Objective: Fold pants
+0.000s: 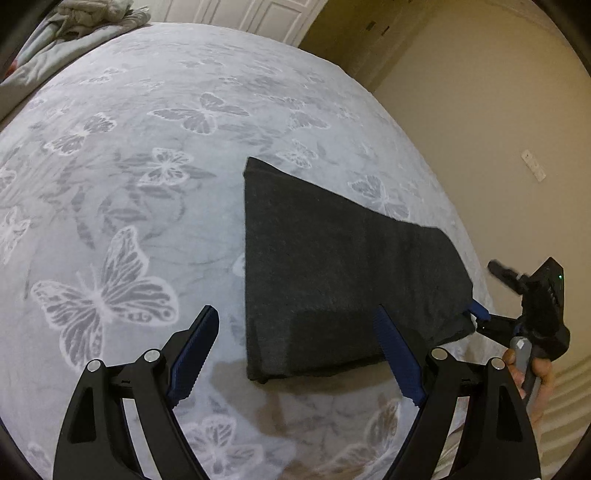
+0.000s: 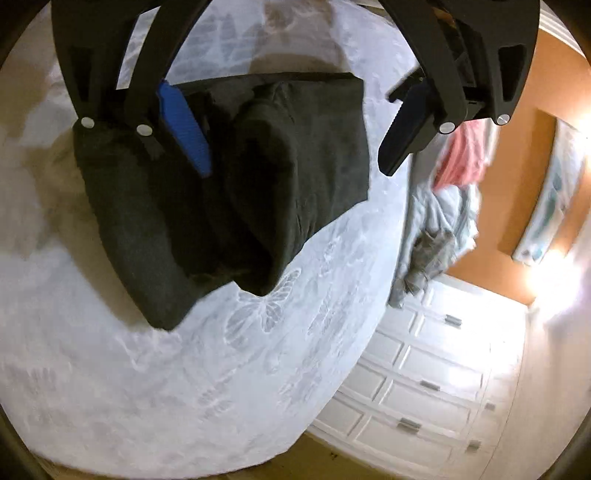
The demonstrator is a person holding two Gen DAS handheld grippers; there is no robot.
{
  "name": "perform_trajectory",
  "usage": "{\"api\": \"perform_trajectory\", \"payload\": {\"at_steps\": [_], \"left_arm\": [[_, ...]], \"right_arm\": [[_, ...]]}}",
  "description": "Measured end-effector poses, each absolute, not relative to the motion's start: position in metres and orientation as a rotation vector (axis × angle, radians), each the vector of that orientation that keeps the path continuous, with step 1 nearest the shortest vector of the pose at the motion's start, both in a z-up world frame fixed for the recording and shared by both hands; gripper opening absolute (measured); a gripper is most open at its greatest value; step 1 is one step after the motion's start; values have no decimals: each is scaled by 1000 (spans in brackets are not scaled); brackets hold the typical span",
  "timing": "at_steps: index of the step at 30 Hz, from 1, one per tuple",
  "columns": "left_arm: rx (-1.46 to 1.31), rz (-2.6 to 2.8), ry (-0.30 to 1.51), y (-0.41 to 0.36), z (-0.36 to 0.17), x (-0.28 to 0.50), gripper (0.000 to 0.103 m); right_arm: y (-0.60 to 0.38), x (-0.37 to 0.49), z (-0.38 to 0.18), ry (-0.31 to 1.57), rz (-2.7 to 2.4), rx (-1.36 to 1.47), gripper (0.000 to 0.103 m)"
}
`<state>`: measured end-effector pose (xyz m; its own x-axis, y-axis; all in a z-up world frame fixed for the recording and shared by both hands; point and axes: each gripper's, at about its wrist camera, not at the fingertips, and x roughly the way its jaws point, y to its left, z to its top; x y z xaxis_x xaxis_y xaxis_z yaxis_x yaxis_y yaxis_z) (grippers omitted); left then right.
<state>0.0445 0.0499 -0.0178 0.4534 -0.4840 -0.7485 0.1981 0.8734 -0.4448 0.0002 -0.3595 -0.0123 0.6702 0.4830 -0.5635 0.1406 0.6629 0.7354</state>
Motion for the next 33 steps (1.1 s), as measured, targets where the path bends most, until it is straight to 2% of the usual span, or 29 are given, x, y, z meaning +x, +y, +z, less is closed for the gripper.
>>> {"api": "perform_trajectory", "payload": {"at_steps": [5,6,7,8,9,10,11,14,16,18,21,24,25,27,28,29,31,32,33], "left_arm": [[-342,-422,1025,55,-19,50,83],[-341,-417,1027,55,-20,51,83],[-340,-414,1028,54,-20,51,83],[-338,-413,1029,54,-20,52,83],[-335,-409,1028,54,-21,53,83],[-334,-408,1027,54,-20,53,83],[-333,-407,1025,54,-19,54,83],[-333,-401,1019,58,-20,58,83],[-336,-394,1022,59,-22,61,83],[-330,-392,1041,57,-28,65,83],[-315,-392,1073,51,-37,68,83],[-313,-416,1093,42,-41,68,83],[-306,-421,1093,39,-42,67,83],[-296,-435,1092,33,-43,65,83],[-285,-442,1094,29,-45,64,83],[-278,-444,1096,26,-46,64,83],[-305,-448,1117,23,-56,66,83],[-338,-455,1141,23,-62,68,83],[-413,-476,1189,24,-75,74,82]], "right_arm": [[-315,30,-6,992,140,397,88],[-313,35,-14,1024,82,335,85],[-312,41,-25,1054,58,302,58],[-313,45,-34,1074,88,322,40],[-316,46,-37,1083,116,356,34],[-314,46,-29,1062,139,361,15],[-310,43,-16,1029,182,357,13],[-309,23,51,805,443,506,12],[-318,11,73,711,477,488,12],[-331,15,60,766,336,375,13],[-365,37,-24,1090,80,371,16],[-373,32,-15,1047,127,413,20],[-373,27,-8,1022,114,400,23],[-376,21,-9,1028,92,398,38],[-378,24,-15,1055,79,412,49],[-377,30,-23,1075,80,433,52],[-375,36,-32,1079,100,464,49],[-369,37,-33,1072,107,448,38],[-360,37,-31,1069,118,438,34]]}}
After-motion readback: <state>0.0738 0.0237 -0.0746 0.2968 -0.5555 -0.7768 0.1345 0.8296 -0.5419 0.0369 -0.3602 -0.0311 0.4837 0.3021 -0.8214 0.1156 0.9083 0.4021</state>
